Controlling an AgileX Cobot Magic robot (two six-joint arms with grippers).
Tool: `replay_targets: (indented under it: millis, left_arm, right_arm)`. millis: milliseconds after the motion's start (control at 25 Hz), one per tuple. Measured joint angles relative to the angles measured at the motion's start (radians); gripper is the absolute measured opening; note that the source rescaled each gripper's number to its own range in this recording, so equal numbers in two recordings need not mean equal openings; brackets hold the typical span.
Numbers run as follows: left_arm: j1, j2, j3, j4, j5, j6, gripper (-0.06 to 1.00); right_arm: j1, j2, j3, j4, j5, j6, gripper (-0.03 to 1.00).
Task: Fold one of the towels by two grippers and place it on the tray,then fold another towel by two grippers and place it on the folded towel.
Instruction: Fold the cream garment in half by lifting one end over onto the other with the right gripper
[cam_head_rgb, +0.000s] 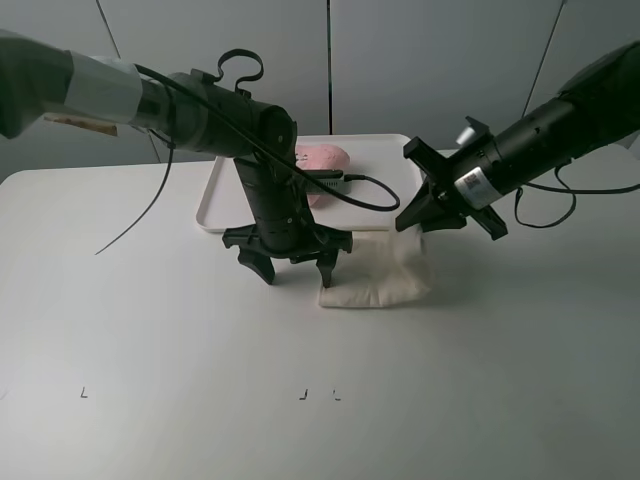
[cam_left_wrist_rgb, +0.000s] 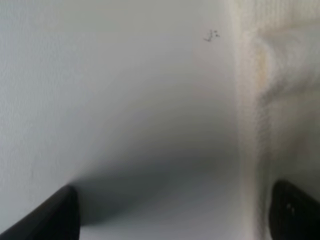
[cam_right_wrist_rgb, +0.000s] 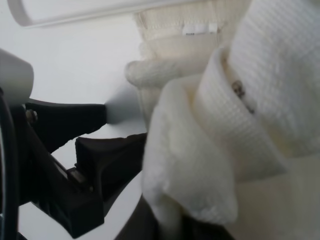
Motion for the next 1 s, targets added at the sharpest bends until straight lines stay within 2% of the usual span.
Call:
replay_targets:
  millis: [320, 440, 680, 1000]
  left_arm:
    - [0.000, 0.000, 0.000, 0.000, 0.000, 0.002, 0.97]
    - [0.000, 0.000, 0.000, 0.000, 0.000, 0.002, 0.97]
    - [0.000, 0.000, 0.000, -0.002, 0.000, 0.004, 0.97]
    - [0.000, 0.000, 0.000, -0.014, -0.004, 0.004, 0.97]
  right_arm:
    - [0.023, 0.065, 0.000, 0.099, -0.050, -0.104, 0.04]
    - [0.023, 0.078, 0.006, 0.163, -0.052, -0.151, 0.04]
    - [0.025, 0.093, 0.031, 0.200, -0.059, -0.189, 0.04]
    - [0.025, 0.105, 0.086, 0.322, -0.076, -0.299, 0.04]
